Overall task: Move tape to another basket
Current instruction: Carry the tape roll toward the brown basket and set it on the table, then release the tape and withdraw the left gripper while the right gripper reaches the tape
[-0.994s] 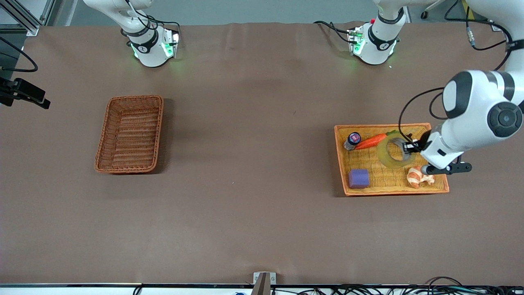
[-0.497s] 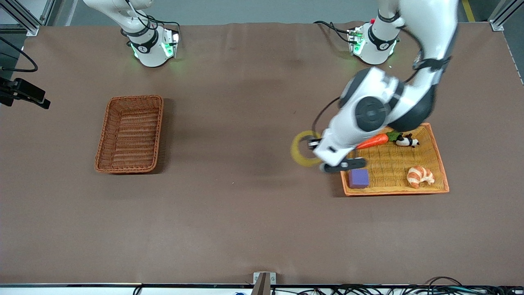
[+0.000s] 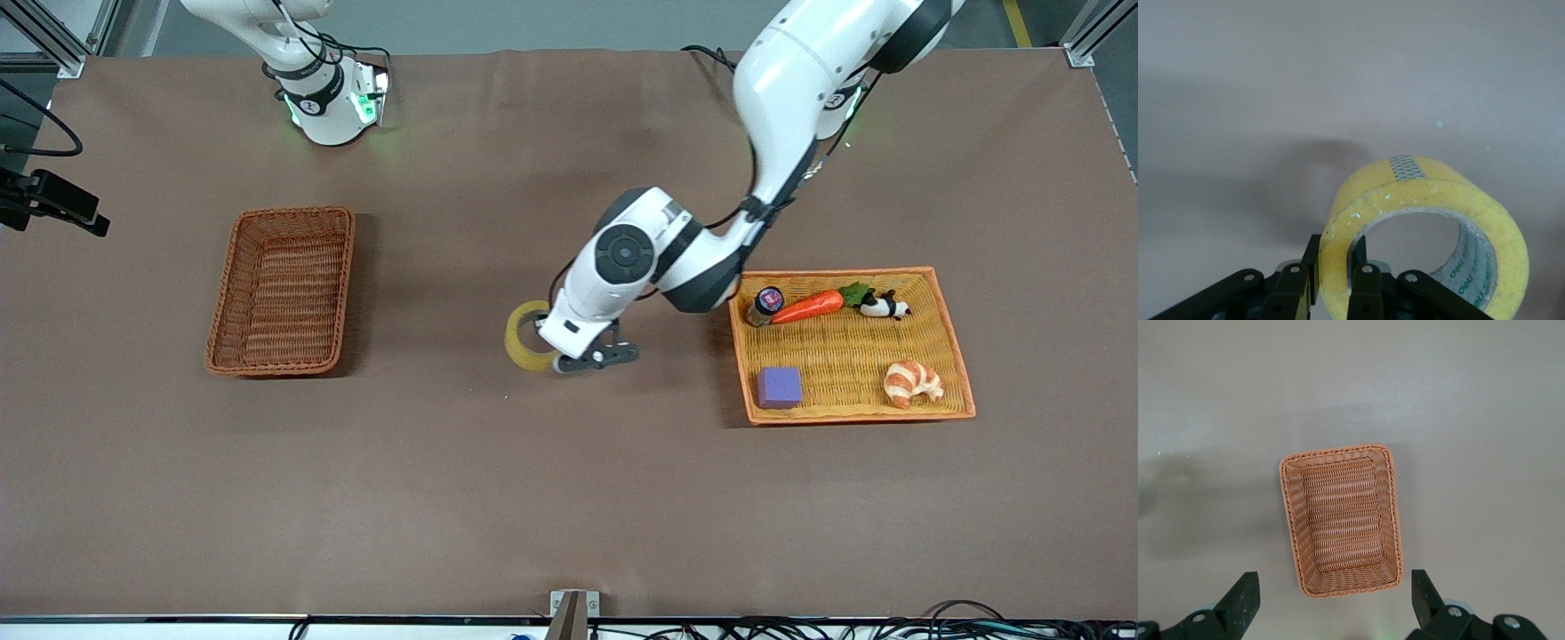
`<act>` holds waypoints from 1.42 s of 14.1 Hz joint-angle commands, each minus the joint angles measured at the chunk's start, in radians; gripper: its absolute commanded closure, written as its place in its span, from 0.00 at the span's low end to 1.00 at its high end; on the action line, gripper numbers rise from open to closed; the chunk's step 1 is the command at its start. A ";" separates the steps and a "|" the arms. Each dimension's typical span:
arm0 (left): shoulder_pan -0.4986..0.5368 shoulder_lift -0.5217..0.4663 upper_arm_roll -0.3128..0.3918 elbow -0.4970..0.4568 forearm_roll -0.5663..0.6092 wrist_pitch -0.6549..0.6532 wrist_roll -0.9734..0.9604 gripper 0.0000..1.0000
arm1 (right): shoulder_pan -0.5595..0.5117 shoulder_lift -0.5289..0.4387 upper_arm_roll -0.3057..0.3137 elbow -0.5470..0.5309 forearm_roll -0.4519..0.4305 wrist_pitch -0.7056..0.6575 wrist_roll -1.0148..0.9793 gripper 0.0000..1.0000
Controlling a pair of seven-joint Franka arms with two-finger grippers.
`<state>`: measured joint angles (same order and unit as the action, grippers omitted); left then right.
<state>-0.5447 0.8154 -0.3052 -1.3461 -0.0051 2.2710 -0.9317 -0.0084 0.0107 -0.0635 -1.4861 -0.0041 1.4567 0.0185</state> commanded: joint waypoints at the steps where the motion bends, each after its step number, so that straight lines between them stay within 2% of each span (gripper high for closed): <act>1: -0.038 0.086 0.009 0.050 -0.003 0.082 -0.019 0.88 | -0.002 -0.005 -0.001 -0.007 0.018 0.004 -0.008 0.00; 2: -0.060 0.099 0.017 0.051 0.007 0.096 -0.016 0.85 | -0.002 -0.005 -0.001 -0.007 0.018 0.004 -0.008 0.00; 4: -0.141 0.100 0.102 0.048 0.013 0.097 -0.024 0.77 | -0.001 -0.005 -0.001 -0.005 0.019 0.004 -0.008 0.00; 5: -0.159 0.103 0.119 0.050 0.011 0.097 -0.033 0.66 | -0.001 -0.005 -0.001 -0.006 0.019 0.004 -0.008 0.00; 6: -0.162 0.107 0.123 0.048 0.013 0.099 -0.048 0.17 | 0.001 -0.005 0.001 -0.005 0.018 0.004 -0.008 0.00; 7: -0.163 0.104 0.124 0.050 0.014 0.101 -0.053 0.00 | 0.002 -0.005 0.002 -0.005 0.019 0.004 -0.008 0.00; 10: -0.158 0.042 0.158 0.045 0.061 0.073 -0.049 0.00 | 0.039 -0.003 0.010 -0.002 0.018 0.005 -0.003 0.00; 12: -0.114 -0.039 0.175 0.039 0.166 -0.061 -0.020 0.00 | 0.080 0.034 0.040 0.000 0.021 0.023 -0.003 0.00; 13: -0.068 -0.094 0.173 0.039 0.197 -0.136 0.028 0.00 | 0.097 0.051 0.077 -0.002 0.022 0.054 0.009 0.00; 16: 0.093 -0.266 0.169 0.025 0.185 -0.269 0.122 0.00 | 0.126 0.145 0.204 -0.006 0.022 0.138 0.107 0.00; 18: 0.179 -0.358 0.164 0.012 0.182 -0.347 0.122 0.00 | 0.145 0.245 0.304 -0.011 0.010 0.213 0.226 0.00; 20: 0.235 -0.413 0.164 0.010 0.183 -0.392 0.132 0.00 | 0.172 0.361 0.372 -0.011 -0.007 0.316 0.323 0.00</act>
<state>-0.3406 0.4760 -0.1302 -1.2747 0.1695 1.9037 -0.7890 0.1502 0.2622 0.2516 -1.5122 0.0097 1.7018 0.2566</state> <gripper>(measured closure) 0.000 0.000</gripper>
